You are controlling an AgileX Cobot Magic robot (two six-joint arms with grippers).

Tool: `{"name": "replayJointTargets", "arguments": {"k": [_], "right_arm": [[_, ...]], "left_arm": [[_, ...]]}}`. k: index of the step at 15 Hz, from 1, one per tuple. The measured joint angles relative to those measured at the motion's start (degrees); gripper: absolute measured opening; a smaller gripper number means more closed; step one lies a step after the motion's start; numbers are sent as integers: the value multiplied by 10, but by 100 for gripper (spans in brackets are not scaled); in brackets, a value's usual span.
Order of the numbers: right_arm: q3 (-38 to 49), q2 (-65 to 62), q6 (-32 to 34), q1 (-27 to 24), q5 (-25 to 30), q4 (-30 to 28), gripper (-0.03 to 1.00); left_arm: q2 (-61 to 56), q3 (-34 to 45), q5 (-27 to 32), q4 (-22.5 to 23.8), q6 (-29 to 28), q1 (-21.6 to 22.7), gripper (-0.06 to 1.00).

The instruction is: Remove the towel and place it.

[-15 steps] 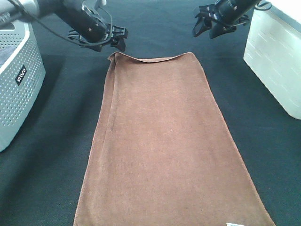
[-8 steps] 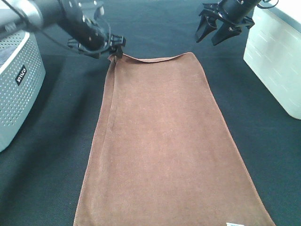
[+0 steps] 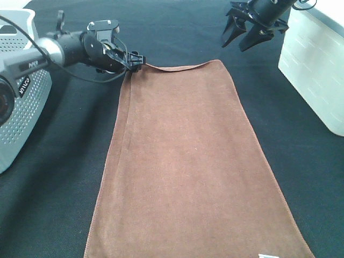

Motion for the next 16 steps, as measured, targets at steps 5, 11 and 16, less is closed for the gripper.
{"name": "replayJointTargets", "arguments": {"k": [5,11,16], "right_arm": [[0,0,0,0,0,5,58],[0,-4,-1,0,1,5,58],[0,-60,1,0,1,2,58]], "left_arm": [[43,-31,-76,-1,-11,0,72],[21,-96,31,58,-24,0,72],[-46,-142,210,84,-25,0,72]]}}
